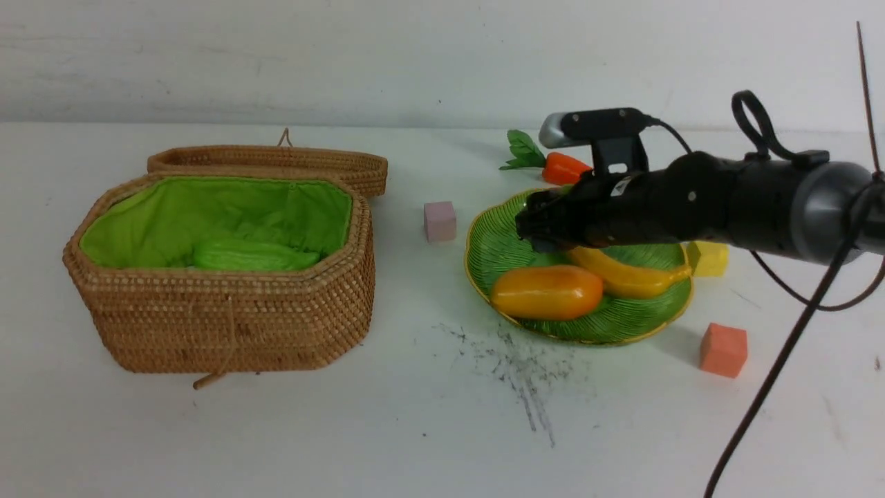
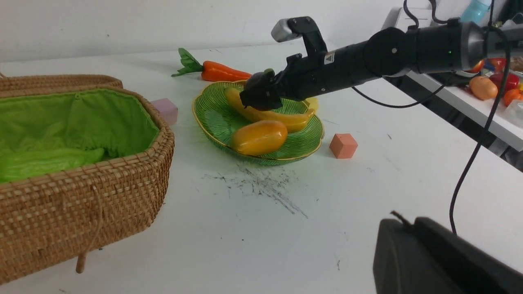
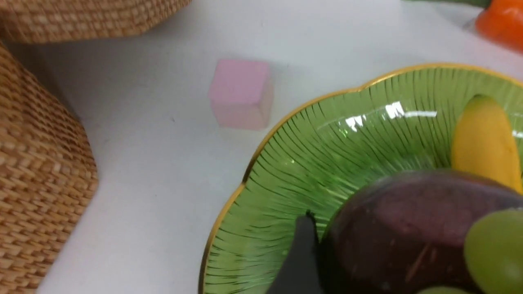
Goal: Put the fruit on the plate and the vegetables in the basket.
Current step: Use the right arm to grab a mangosteen and put it into the right plate, then use the right arm to grab a carrot and put it into the left basket
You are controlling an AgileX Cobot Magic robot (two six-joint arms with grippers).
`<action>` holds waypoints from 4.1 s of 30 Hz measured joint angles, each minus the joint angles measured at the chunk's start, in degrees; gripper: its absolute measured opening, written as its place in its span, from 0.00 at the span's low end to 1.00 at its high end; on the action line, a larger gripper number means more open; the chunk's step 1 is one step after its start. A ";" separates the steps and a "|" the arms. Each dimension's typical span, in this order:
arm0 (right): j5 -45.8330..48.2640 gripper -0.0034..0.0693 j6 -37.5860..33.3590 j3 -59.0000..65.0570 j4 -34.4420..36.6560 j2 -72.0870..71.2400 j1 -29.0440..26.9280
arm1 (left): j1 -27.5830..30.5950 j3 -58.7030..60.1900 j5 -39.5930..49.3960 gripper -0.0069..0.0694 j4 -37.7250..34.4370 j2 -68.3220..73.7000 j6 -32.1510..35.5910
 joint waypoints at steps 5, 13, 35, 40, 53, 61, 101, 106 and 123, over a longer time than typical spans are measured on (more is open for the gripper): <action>0.22 0.98 0.00 0.00 0.01 -0.71 0.00 | 0.00 0.00 0.00 0.13 -0.05 0.00 0.00; 11.78 0.73 -0.05 0.00 0.01 -9.22 0.00 | 0.00 0.00 0.00 0.14 -0.05 0.00 0.00; 61.45 0.27 4.31 -59.81 -8.69 17.70 -12.83 | 0.00 0.00 0.22 0.15 -0.22 0.00 0.00; 54.32 0.66 3.26 -67.92 -8.84 28.14 -13.42 | 0.00 0.00 -1.53 0.15 0.22 0.00 0.00; 33.04 0.82 -0.74 -68.55 -9.01 36.91 -13.42 | 0.00 0.00 -4.58 0.16 2.20 0.00 0.00; 31.37 0.82 -4.34 -68.62 -9.01 39.43 -13.42 | 0.00 0.00 -4.58 0.17 2.32 0.00 0.00; 24.50 0.72 2.59 -68.73 -8.86 43.68 -15.66 | 0.00 0.00 -4.58 0.18 2.32 0.06 -0.05; 24.18 0.72 2.85 -68.73 -8.63 44.69 -15.66 | 0.00 0.00 -4.58 0.18 2.32 0.06 -0.12; 24.05 0.47 2.83 -68.73 -8.59 44.80 -15.66 | 0.00 0.00 -4.58 0.19 2.32 0.06 -0.16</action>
